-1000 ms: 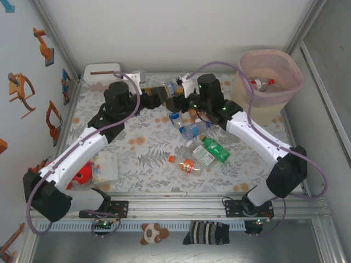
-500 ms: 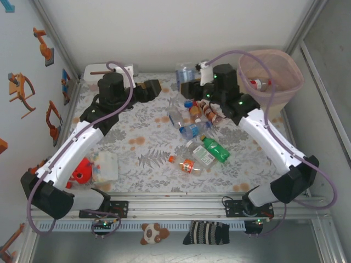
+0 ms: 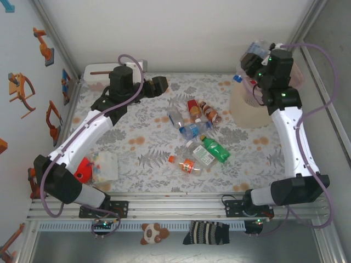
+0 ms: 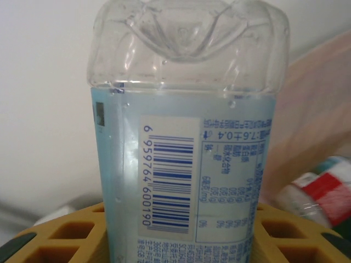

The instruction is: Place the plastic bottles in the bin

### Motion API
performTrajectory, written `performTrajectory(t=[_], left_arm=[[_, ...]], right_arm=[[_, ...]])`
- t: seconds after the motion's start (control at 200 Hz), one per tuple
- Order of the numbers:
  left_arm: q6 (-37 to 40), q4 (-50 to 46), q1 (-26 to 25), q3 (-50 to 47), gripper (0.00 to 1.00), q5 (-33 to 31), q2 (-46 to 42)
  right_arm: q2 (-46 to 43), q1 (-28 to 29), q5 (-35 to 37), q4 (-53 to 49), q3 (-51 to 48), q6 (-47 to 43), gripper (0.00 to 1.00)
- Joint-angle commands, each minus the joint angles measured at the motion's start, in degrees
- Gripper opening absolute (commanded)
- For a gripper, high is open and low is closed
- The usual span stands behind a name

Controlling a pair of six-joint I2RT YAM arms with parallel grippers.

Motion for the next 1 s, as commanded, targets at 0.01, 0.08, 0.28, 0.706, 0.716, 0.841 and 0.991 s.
performTrajectory(t=[0.01,0.08,0.28,0.706,0.716,0.841,0.991], left_arm=[[-0.1,1.5,0.4,1.9,0.78,1.7,1.9],[-0.7,1.3,0.7,2.1,0.77,2.1,2.7],[-0.6,0.6,1.1,2.4,0.77,2.9,3.7],[1.9,-3.1,4.5,3.1,0.76,5.8,5.6],[1.8,-3.1,4.6,3.1,0.76,6.0,5.6],[1.9,-3.4,5.5,3.0,0.76,7.2,6.3],[1.9,-3.2,6.4,3.3,0.76,7.8,7.1]], right_arm=[[1.4,-4.4,3.7,0.1,2.3,6.9,0.44],[3.6,-7.2,2.3,-2.3,5.2,5.3,0.44],[9.9,-10.7,2.1,-9.7,15.1,-16.9,0.44],[18.1,-14.3,1.4,-18.8,22.5,-51.8,0.40],[18.4,-14.3,1.5,-19.1,22.8,-52.1,0.39],[24.0,-15.0,1.2,-26.7,28.4,-55.9,0.40],[30.5,-15.8,2.2,-33.1,32.7,-56.8,0.40]])
